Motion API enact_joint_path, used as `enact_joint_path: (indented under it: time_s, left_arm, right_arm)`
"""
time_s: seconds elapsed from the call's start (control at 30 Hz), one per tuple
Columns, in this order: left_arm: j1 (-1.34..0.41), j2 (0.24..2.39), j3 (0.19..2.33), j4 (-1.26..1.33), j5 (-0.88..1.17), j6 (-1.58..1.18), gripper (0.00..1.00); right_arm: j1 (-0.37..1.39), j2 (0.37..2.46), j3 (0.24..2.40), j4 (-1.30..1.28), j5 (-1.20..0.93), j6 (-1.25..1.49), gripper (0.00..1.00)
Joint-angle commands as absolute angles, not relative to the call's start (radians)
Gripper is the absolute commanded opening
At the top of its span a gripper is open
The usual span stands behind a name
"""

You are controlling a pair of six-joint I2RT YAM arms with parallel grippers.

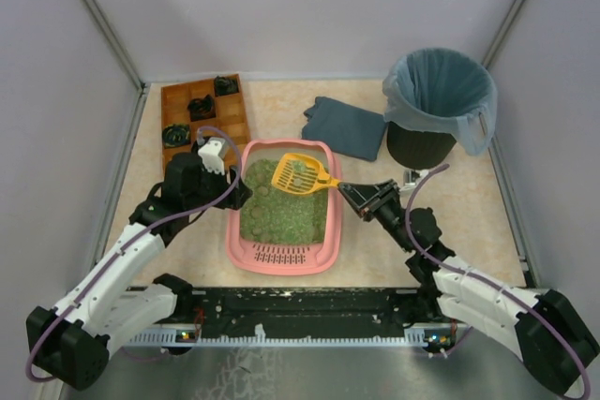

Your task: Clean the litter box

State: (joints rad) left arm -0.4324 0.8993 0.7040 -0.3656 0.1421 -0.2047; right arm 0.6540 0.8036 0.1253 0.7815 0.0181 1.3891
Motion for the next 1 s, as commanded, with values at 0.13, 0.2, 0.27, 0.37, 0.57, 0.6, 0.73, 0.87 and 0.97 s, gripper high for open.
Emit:
enact_joint_path:
  time_s: [0.13,0.2,0.27,0.37,0.57,0.6,0.73,0.87,0.97]
  left_arm:
    - [-0.438,0.891,0.696,-0.336,0.130,-0.200,0.68]
    - [-0.438,0.894,0.699,-0.341,0.134,-0.202,0.68]
    - [-0.438,0.889,0.697,-0.339,0.129,-0.203,0.68]
    - [-0.437,0.888,0.692,-0.329,0.129,-0.199,0.68]
    - [-0.437,0.893,0.697,-0.337,0.133,-0.198,0.68]
    - [-0.436,0.891,0.694,-0.334,0.130,-0.197,0.69]
    - [-0.436,0.892,0.697,-0.337,0.134,-0.195,0.69]
    - [-0.435,0.882,0.692,-0.332,0.117,-0.195,0.70]
    - [-0.434,0.891,0.697,-0.337,0.125,-0.193,0.70]
  right_arm:
    - [0.613,0.828,0.184,0.836,-0.096,1.365,0.00]
    - [0.594,0.762,0.127,0.762,0.004,1.434,0.00]
    - [0.603,0.767,0.154,0.778,-0.030,1.397,0.00]
    - [0.610,0.836,0.220,0.844,-0.165,1.303,0.00]
    - [0.589,0.809,0.209,0.799,-0.134,1.306,0.00]
    - [0.596,0.843,0.237,0.829,-0.184,1.281,0.00]
    - [0.577,0.794,0.169,0.791,-0.062,1.349,0.00]
    - [0.611,0.877,0.284,0.828,-0.235,1.230,0.00]
    - [0.571,0.823,0.221,0.775,-0.136,1.279,0.00]
